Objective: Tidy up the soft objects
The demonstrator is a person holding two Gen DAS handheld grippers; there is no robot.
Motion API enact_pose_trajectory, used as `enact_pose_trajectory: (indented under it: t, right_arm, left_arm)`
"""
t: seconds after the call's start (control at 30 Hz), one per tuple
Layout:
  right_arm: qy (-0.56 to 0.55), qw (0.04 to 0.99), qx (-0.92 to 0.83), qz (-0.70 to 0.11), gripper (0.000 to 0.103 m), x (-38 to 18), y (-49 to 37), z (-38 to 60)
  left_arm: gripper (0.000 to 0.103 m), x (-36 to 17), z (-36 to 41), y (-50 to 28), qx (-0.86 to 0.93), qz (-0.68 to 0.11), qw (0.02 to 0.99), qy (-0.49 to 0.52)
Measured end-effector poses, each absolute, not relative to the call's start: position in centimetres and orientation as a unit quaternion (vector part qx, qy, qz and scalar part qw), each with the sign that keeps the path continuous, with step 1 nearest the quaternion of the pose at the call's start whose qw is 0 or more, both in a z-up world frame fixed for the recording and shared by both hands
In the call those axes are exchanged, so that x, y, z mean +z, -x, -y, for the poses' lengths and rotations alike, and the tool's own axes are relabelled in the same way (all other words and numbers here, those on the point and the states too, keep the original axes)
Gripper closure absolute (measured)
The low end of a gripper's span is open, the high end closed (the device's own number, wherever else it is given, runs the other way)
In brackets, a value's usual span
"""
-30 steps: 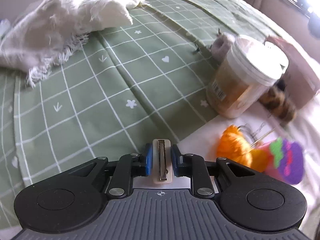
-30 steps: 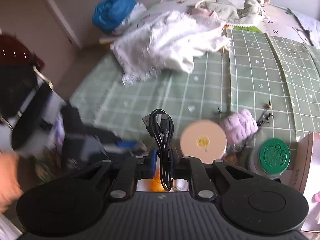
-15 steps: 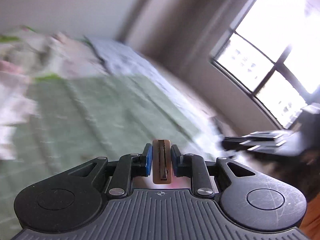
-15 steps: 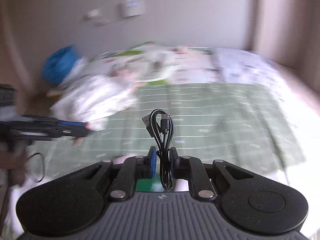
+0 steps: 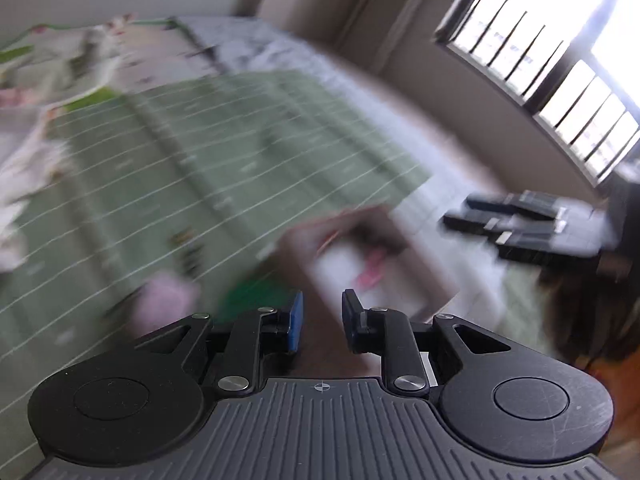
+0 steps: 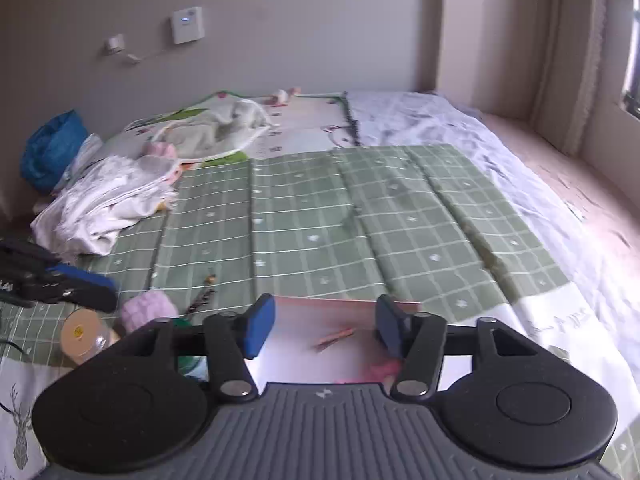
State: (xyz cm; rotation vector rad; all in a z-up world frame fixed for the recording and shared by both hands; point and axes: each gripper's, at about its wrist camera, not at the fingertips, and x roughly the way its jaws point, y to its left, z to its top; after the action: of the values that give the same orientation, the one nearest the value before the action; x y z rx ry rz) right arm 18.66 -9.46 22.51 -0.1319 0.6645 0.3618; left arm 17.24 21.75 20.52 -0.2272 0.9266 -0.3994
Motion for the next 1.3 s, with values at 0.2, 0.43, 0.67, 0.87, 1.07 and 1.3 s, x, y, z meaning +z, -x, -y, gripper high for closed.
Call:
enact_pose_trajectory:
  t: [0.2, 0.43, 0.67, 0.87, 1.07, 1.3]
  right_arm:
    - [0.126, 0.901, 0.258, -0.325, 0.044, 18.6, -14.5, 1.7]
    - [0.178, 0.782, 0.418, -0.427, 0.044, 11.9, -9.5, -9.1]
    - [0.245, 0.731, 0.438, -0.463, 0.044, 7.2, -8.0, -14.4]
    - [0.169, 0.669, 0.472, -0.548, 0.044, 6.0, -7.5, -13.5]
    - [0.206, 0.693, 0.468, -0.507, 0.044, 6.4, -5.6, -13.9]
    - [0.196, 0.7, 0.467, -0.504, 0.035, 6.6, -5.1, -16.5]
  left_arm:
    - [0.08, 13.9, -31.0, -11.1, -0.094, -0.474, 0.865, 0.133]
    - [0.079, 9.5, -33.0, -9.1, -0.103, -0.515, 0.84, 0.136]
    - [0.079, 9.4, -31.6, -8.9, -0.13, -0.513, 0.839, 0.129]
    - [0.079, 8.8, -31.2, -9.0, -0.125, -0.519, 0.836, 0.122]
    - [0.079, 8.8, -30.5, -9.5, -0.121, -0.511, 0.842, 0.124]
    - [0.079, 9.2, -30.1, -10.1, -0.129, -0.503, 0.845, 0.131]
